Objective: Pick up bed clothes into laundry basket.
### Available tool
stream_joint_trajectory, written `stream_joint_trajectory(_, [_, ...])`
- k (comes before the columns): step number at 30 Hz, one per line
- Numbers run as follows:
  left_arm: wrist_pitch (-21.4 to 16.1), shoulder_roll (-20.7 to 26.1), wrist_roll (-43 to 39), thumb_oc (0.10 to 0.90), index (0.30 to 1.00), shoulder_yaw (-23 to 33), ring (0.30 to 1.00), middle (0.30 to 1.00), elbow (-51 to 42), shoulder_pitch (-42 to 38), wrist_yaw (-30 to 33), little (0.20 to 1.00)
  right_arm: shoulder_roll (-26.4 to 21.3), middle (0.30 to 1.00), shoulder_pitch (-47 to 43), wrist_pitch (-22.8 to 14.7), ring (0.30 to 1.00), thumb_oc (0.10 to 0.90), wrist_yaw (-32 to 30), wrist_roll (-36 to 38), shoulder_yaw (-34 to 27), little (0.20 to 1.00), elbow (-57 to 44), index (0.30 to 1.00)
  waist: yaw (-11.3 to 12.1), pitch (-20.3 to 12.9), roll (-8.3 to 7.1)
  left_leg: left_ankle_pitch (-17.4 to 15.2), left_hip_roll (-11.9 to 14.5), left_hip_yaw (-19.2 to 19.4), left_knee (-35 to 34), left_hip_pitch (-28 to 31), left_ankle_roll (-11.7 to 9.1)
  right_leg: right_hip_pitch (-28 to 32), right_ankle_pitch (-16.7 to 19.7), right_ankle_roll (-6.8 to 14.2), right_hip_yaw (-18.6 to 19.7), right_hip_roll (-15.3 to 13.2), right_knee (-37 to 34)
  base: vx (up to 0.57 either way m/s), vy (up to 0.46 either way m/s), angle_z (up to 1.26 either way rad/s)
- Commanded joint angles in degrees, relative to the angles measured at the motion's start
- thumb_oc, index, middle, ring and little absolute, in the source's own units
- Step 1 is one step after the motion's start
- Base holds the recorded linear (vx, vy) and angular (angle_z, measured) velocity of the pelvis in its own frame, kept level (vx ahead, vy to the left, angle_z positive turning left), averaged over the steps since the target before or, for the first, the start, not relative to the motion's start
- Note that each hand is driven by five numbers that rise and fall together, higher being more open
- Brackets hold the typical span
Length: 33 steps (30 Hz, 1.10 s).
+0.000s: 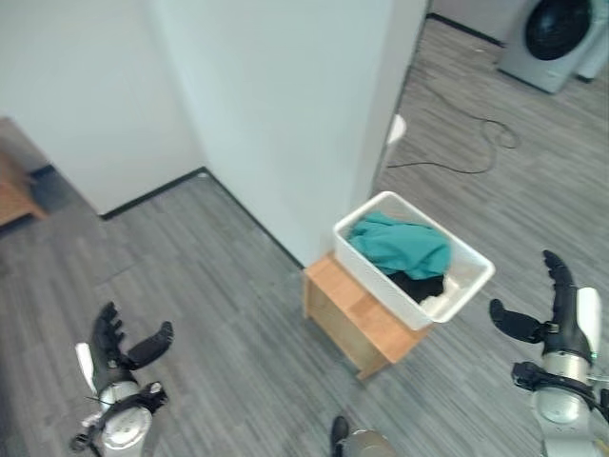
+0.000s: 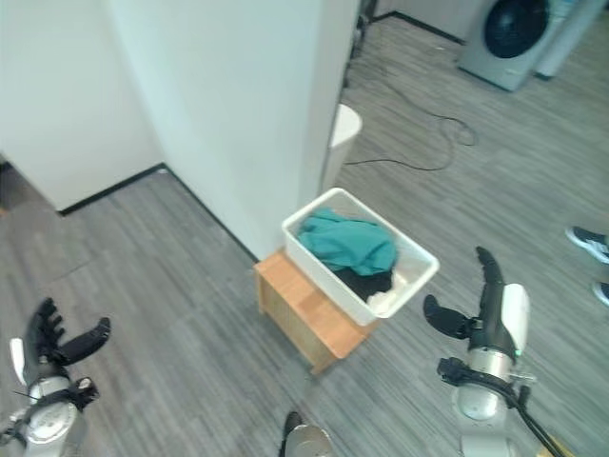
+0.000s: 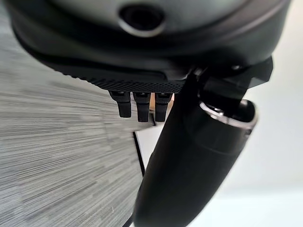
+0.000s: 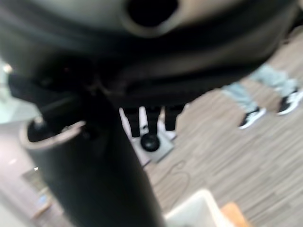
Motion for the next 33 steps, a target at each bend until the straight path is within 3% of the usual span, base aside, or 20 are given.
stream_joint_trajectory(1, [-4.3, 9.3, 0.1, 0.8, 0.9, 2.8, 0.9, 0.9, -5.3, -1.3, -0.1, 0.9, 3.3, 0.9, -0.8, -3.4, 0.9, 0.8, -1.6, -3.2, 0.0, 0.9, -6.1, 0.9, -2.8, -3.6, -7.29, -20.0, -5.3, -4.8, -4.8, 4.4, 1.5, -8.6, 16.0, 14.7, 1.8, -0.3, -18.1, -0.48, 0.196, 0.86])
stream_joint_trajectory(2, [-4.3, 9.4, 0.1, 0.8, 0.9, 2.9, 0.9, 0.9, -5.2, -1.5, -0.1, 0.9, 3.4, 0.9, -1.0, -3.5, 0.9, 0.8, -1.7, -3.2, 0.0, 0.9, -6.0, 0.9, -2.7, -3.6, -7.54, -20.0, -5.6, -4.8, -4.9, 4.3, 1.7, -9.0, 15.8, 14.9, 2.0, -0.7, -17.6, -0.5, 0.117, 0.92])
stream_joint_trajectory(3, [-4.8, 10.0, 0.4, 0.8, 0.9, 2.3, 0.9, 0.9, -5.3, -1.5, 0.2, 0.9, 4.1, 0.9, -2.2, -3.9, 0.9, 0.8, -1.7, -3.4, 1.4, 0.9, -7.0, 0.9, -2.7, -2.0, -8.16, -19.1, -5.5, -7.2, -4.9, 1.8, 2.1, -10.0, 15.1, 16.7, 8.6, 1.3, -14.0, -0.47, 0.097, 1.05])
stream_joint_trajectory(4, [-5.0, 9.9, 0.2, 0.8, 0.9, 2.6, 0.9, 0.9, -5.6, -1.0, 0.0, 0.9, 4.3, 0.9, -3.1, -4.1, 0.9, 0.8, -1.2, -4.0, 1.9, 0.9, -8.4, 0.9, -2.0, -1.2, -8.16, -18.6, -5.5, -8.0, -4.9, -0.1, 2.6, -11.1, 13.6, 17.6, 12.2, 1.7, -10.6, -0.69, 0.126, 1.19])
stream_joint_trajectory(8, [-5.8, 9.9, -1.9, 0.8, 0.9, 1.2, 0.9, 0.9, -6.7, 0.1, 0.1, 0.9, 5.5, 0.9, -5.9, -5.8, 0.9, 0.8, -2.5, -4.1, 4.1, 0.9, -11.0, 0.9, 2.3, -0.1, -6.9, -13.6, -5.1, -12.5, -4.9, -8.2, 3.8, -6.4, 6.0, 14.9, 25.9, 4.2, 2.8, -0.51, 0.067, 0.29])
stream_joint_trajectory(9, [-5.8, 10.0, -1.9, 0.8, 0.9, 1.2, 0.9, 0.9, -6.8, 0.2, 0.1, 0.9, 5.6, 0.9, -6.0, -5.8, 0.9, 0.8, -2.5, -4.1, 4.1, 0.9, -11.0, 0.9, 2.2, -0.2, -6.97, -13.2, -5.1, -12.5, -4.9, -8.5, 3.7, -6.6, 6.3, 14.8, 25.8, 4.2, 2.7, -0.37, -0.048, 0.35])
stream_joint_trajectory(10, [-5.7, 10.6, -1.5, 0.8, 0.9, 0.4, 0.9, 0.9, -6.8, 0.5, 0.3, 0.9, 5.4, 0.9, -7.6, -7.0, 0.9, 0.8, -2.8, -3.2, 5.1, 0.9, -11.6, 0.9, 3.5, -1.0, -6.9, -10.9, -5.2, -16.1, -4.9, -12.5, 3.3, -2.2, 2.3, 13.6, 32.3, 6.3, 5.4, -0.31, -0.076, 0.62])
stream_joint_trajectory(12, [-6.3, 10.4, -3.3, 0.8, 0.9, 0.4, 0.9, 0.9, -6.4, 0.2, 1.7, 0.9, 4.8, 0.9, -10.1, -7.9, 0.9, 0.8, -2.6, -1.0, 6.2, 0.9, -11.5, 0.9, 5.1, -1.6, -7.48, -8.8, -5.3, -18.7, -4.9, -15.9, 2.5, 2.3, 0.2, 12.0, 36.5, 6.1, 0.4, -0.32, -0.181, 1.33])
stream_joint_trajectory(14, [-7.2, 10.5, -5.6, 0.8, 0.9, 0.6, 0.9, 0.9, -6.2, -0.9, 2.0, 0.9, 3.3, 0.9, -13.9, -8.4, 0.9, 0.8, -2.2, 0.8, 7.7, 0.9, -11.0, 0.9, 7.0, -2.9, -8.44, -8.1, -5.6, -19.7, -4.9, -18.3, 2.0, 9.0, -5.6, 10.0, 36.1, 4.5, -12.9, -0.25, -0.207, 0.88])
stream_joint_trajectory(15, [-7.8, 9.8, -6.9, 0.8, 0.9, 1.5, 0.9, 0.9, -5.5, -1.4, 3.4, 0.9, 2.7, 0.9, -17.8, -8.8, 0.9, 0.8, -1.5, 3.3, 9.9, 0.9, -10.6, 0.9, 8.9, -3.5, -8.42, -6.7, -4.7, -19.5, -4.9, -20.3, 0.9, 11.7, -4.9, 9.7, 35.5, 3.7, -22.4, -0.25, -0.211, 0.44])
stream_joint_trajectory(16, [-8.1, 9.1, -6.9, 0.8, 0.9, 1.3, 0.9, 0.9, -5.6, -1.0, 3.5, 0.9, 2.0, 0.9, -19.5, -9.1, 0.9, 0.8, -1.2, 3.9, 11.2, 0.9, -10.5, 0.9, 9.7, -3.7, -8.04, -6.2, -4.3, -18.6, -4.9, -20.2, 0.9, 13.2, -3.6, 9.7, 35.5, 3.3, -25.9, -0.25, -0.236, 0.16])
stream_joint_trajectory(19, [-8.9, 7.6, -7.7, 0.8, 0.9, 1.2, 0.9, 0.9, -6.6, 0.2, 3.3, 0.9, 1.7, 0.9, -22.9, -10.5, 0.9, 0.8, 0.1, 6.1, 14.4, 0.9, -11.0, 0.9, 12.6, -2.5, -7.41, -3.6, -3.3, -19.3, -4.9, -23.3, -0.2, 11.9, -4.0, 9.5, 34.8, 4.9, -25.9, -0.27, -0.169, 0.04])
stream_joint_trajectory(22, [-9.4, 7.6, -8.9, 0.8, 0.9, 0.3, 0.9, 0.9, -7.0, -0.7, 3.0, 0.9, 0.4, 0.9, -24.7, -11.2, 0.9, 0.8, 0.6, 8.2, 15.4, 0.9, -10.7, 0.9, 13.8, -0.5, -6.82, -0.8, -2.7, -19.5, -4.9, -29.8, -2.0, 10.1, -4.3, 8.4, 32.6, 6.3, -25.9, -0.37, -0.164, 0.7])
stream_joint_trajectory(23, [-9.5, 7.9, -9.1, 0.8, 0.9, 0.0, 0.9, 0.9, -7.2, -1.6, 2.8, 0.9, 0.0, 0.9, -24.8, -11.4, 0.9, 0.8, 0.8, 8.9, 15.4, 0.9, -10.7, 0.9, 13.0, 0.3, -6.93, -0.7, -2.4, -16.6, -4.9, -31.1, -2.0, 9.7, -4.3, 8.5, 30.2, 5.4, -25.9, -0.24, -0.045, 1.15])
stream_joint_trajectory(24, [-9.5, 7.9, -9.1, 0.8, 0.9, 0.0, 0.9, 0.9, -7.2, -1.7, 2.8, 0.9, 0.0, 0.9, -24.9, -11.4, 0.9, 0.8, 0.8, 8.9, 15.4, 0.9, -10.6, 0.9, 13.0, 0.3, -6.82, -0.4, -2.3, -16.8, -4.9, -31.4, -1.9, 9.5, -4.1, 8.5, 30.1, 5.5, -25.9, -0.34, 0.006, 1.44])
stream_joint_trajectory(25, [-9.6, 8.3, -9.3, 0.8, 0.9, -0.4, 0.9, 0.9, -7.6, -2.6, 2.0, 0.9, -0.4, 0.9, -24.2, -11.5, 0.9, 0.8, 1.2, 9.3, 15.3, 0.9, -10.5, 0.9, 11.5, 0.7, -6.83, -1.2, -0.9, -10.3, -4.9, -30.4, -0.9, 8.3, -3.1, 8.9, 27.3, 4.5, -25.9, -0.4, -0.017, 1.55])
stream_joint_trajectory(27, [-9.9, 9.3, -10.5, 0.8, 0.9, -1.2, 0.9, 0.9, -9.5, -3.4, -0.1, 0.9, -1.0, 0.9, -23.6, -10.9, 0.9, 0.8, 1.3, 9.8, 15.0, 0.9, -10.5, 0.9, 9.6, 0.2, -6.45, -1.9, 1.1, -2.1, -3.9, -24.8, -0.2, 6.6, -1.4, 9.1, 21.2, 3.3, -25.9, -0.47, -0.056, 1.55])
stream_joint_trajectory(30, [-10.4, 10.5, -10.4, 0.8, 0.9, -1.5, 0.9, 0.9, -12.0, -4.7, -1.6, 0.9, -1.0, 0.9, -23.2, -11.3, 0.9, 0.8, 1.6, 11.3, 14.3, 0.9, -10.4, 0.9, 7.2, -0.2, -7.4, -6.3, 6.3, 5.4, 7.0, -18.9, -1.2, 7.0, 1.0, 7.8, 9.9, 0.3, -25.9, -0.34, -0.084, 1.45])
stream_joint_trajectory(32, [-10.4, 10.8, -10.6, 0.8, 0.9, -1.5, 0.9, 0.9, -12.5, -5.1, -2.0, 0.9, -0.8, 0.9, -23.0, -11.3, 0.9, 0.8, 2.2, 11.8, 14.4, 0.9, -9.8, 0.9, 6.3, -1.3, -7.32, -7.7, 10.7, 9.5, 7.5, -13.3, -2.9, 7.9, 1.5, 8.4, 4.3, -2.2, -25.8, -0.16, 0.05, 1.74])
stream_joint_trajectory(33, [-10.4, 10.8, -10.6, 0.8, 0.9, -1.5, 0.9, 0.9, -12.5, -5.1, -2.0, 0.9, -0.9, 0.9, -23.0, -11.3, 0.9, 0.8, 2.2, 11.8, 14.4, 0.9, -9.8, 0.9, 6.2, -1.0, -7.28, -7.7, 10.8, 9.3, 7.4, -12.9, -3.0, 8.5, 1.4, 8.4, 4.1, -2.1, -25.8, -0.34, 0.267, 2.0])
